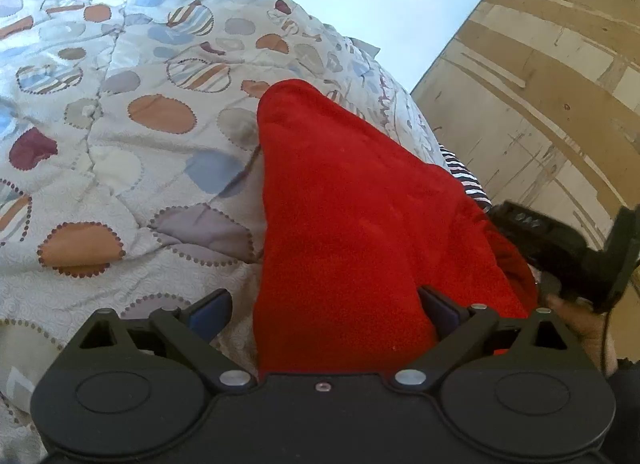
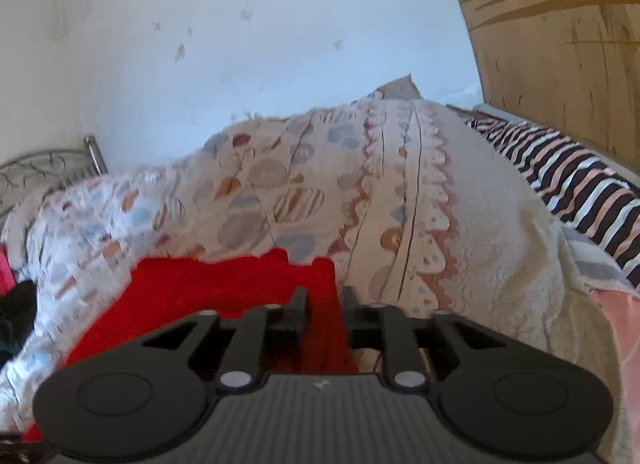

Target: Fold small clothes

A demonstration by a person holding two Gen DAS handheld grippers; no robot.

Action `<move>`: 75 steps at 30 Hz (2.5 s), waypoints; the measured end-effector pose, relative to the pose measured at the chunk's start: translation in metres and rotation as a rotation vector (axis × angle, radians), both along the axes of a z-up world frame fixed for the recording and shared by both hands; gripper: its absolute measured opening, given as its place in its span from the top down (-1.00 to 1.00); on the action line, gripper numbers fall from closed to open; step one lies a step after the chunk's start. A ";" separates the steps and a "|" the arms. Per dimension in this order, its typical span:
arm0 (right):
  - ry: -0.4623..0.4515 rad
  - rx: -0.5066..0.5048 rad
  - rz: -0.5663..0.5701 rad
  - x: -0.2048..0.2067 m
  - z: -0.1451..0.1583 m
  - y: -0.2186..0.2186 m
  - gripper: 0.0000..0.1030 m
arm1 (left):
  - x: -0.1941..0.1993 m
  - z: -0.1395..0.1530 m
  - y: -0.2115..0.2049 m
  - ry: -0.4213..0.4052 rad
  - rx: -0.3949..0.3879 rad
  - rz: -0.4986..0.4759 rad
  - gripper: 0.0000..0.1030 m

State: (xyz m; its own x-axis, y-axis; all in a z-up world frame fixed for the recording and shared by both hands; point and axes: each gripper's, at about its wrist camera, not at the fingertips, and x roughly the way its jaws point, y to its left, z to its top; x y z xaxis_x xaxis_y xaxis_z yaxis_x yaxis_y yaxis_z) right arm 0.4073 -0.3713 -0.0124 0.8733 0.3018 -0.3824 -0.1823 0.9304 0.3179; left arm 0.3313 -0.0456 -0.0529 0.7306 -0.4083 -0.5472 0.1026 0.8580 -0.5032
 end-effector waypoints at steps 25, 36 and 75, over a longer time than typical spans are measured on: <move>0.098 0.089 0.080 0.012 -0.035 0.007 -0.66 | 0.009 0.019 0.031 -0.084 -0.003 -0.020 -0.98; 0.084 0.108 0.238 0.065 -0.019 0.002 -0.58 | 0.113 0.009 0.052 0.017 -0.059 -0.066 -0.98; -0.438 0.125 0.391 -0.078 0.140 0.147 0.57 | -0.072 0.199 0.109 -0.436 0.170 0.177 0.51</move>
